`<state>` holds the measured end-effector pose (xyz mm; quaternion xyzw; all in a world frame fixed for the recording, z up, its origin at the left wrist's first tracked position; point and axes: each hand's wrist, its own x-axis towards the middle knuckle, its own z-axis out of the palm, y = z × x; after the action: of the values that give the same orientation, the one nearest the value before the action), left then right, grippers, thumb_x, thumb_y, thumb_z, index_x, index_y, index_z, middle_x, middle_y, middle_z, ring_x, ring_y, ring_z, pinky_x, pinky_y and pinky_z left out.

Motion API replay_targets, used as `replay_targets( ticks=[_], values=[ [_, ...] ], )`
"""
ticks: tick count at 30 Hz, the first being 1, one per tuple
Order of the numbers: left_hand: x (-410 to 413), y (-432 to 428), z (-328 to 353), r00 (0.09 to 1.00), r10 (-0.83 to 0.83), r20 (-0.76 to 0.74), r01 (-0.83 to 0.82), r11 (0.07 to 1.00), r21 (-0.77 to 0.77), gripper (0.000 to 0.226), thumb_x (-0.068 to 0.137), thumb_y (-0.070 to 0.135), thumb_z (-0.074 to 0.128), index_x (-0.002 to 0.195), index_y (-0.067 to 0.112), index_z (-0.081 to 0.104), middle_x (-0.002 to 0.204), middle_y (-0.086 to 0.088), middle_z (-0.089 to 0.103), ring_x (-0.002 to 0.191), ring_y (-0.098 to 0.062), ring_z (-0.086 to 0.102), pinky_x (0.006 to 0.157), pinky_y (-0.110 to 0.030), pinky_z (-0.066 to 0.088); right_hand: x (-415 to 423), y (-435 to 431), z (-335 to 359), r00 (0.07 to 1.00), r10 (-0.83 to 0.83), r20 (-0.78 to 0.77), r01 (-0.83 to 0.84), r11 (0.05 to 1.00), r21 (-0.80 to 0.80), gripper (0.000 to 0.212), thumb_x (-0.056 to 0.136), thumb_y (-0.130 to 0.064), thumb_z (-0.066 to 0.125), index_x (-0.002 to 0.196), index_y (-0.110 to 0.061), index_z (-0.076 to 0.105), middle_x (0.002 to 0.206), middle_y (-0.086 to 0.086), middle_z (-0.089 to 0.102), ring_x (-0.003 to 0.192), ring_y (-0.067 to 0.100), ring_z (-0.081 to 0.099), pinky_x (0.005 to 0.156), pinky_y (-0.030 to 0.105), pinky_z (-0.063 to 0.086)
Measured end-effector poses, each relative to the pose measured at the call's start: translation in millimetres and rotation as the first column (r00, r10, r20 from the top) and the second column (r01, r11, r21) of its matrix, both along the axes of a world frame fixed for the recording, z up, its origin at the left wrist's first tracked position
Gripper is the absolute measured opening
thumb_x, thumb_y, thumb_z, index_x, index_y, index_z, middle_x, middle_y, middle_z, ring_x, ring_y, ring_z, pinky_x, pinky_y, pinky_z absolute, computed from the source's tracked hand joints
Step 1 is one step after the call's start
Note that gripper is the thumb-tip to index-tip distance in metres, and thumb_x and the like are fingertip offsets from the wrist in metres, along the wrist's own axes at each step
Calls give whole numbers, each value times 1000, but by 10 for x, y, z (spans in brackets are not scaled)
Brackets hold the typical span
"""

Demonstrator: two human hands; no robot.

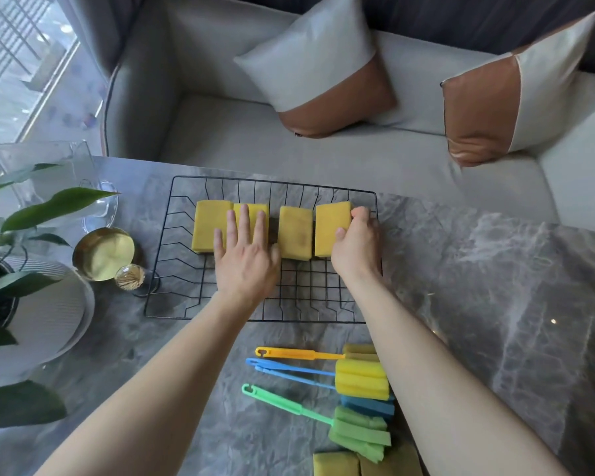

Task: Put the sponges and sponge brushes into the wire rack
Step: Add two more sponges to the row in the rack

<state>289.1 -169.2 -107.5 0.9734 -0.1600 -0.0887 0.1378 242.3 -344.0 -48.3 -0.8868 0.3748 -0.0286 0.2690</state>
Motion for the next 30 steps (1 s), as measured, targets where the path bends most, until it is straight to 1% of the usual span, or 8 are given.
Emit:
replay_targets(
  ticks=[5,7,11,14,21,23,26,30],
  values=[
    [44,113,-78,998,-4,-69,4,1000,8,69,101,55,23,162,30,5,172,-2,-4,158,-24,-6,127,-50,3,110,36,-123,995,5,-103,-7,1000,-19,26,97,-7,52,122,-4,45,123,20,52,114,36,51,77,34,34],
    [52,106,-77,997,-2,-74,2,1000,-8,68,101,56,21,162,31,5,172,0,-4,158,-23,-5,127,-49,3,127,61,-181,995,5,-96,-3,1000,15,26,96,-6,52,121,-4,45,122,19,52,113,35,51,78,33,33],
    [58,101,-88,996,-2,-86,2,1000,-10,69,100,61,17,162,33,3,172,1,-6,158,-21,-7,127,-49,1,149,124,-241,998,6,-60,-3,999,52,25,98,-8,51,122,-4,45,122,19,50,111,37,53,87,40,44],
    [61,108,-113,997,-6,-76,5,1000,-9,70,100,62,17,162,32,3,172,0,-5,158,-23,-6,127,-50,3,175,97,-262,999,14,-44,-10,997,78,27,98,-8,50,124,-4,46,123,19,50,114,36,52,93,40,43],
    [53,90,-129,999,-6,-51,5,1000,-5,64,101,60,20,159,44,2,172,-3,-2,158,-26,-2,126,-52,6,138,145,-339,999,-27,-32,27,1000,-1,30,92,2,52,121,-6,47,119,17,51,106,35,54,80,34,38],
    [51,90,-130,999,-2,-54,2,1000,-3,63,100,59,21,159,45,2,172,-3,-2,158,-26,-2,126,-51,6,132,171,-357,999,-33,-27,33,999,14,34,91,3,51,124,-6,47,121,18,50,108,36,54,82,36,41],
    [59,93,-137,998,0,-63,0,1000,-1,63,100,60,20,159,46,2,172,-2,-4,158,-25,-3,127,-51,4,118,146,-375,1000,11,-25,-10,999,53,49,93,0,50,140,-6,40,130,21,51,119,37,51,96,40,42],
    [55,85,-152,998,2,-60,-3,1000,-10,63,101,60,21,159,46,2,172,-2,-3,158,-25,-4,126,-51,4,45,145,-409,989,129,-73,-124,989,77,60,96,-19,56,149,-7,31,135,22,46,127,39,44,105,42,37]
  ],
)
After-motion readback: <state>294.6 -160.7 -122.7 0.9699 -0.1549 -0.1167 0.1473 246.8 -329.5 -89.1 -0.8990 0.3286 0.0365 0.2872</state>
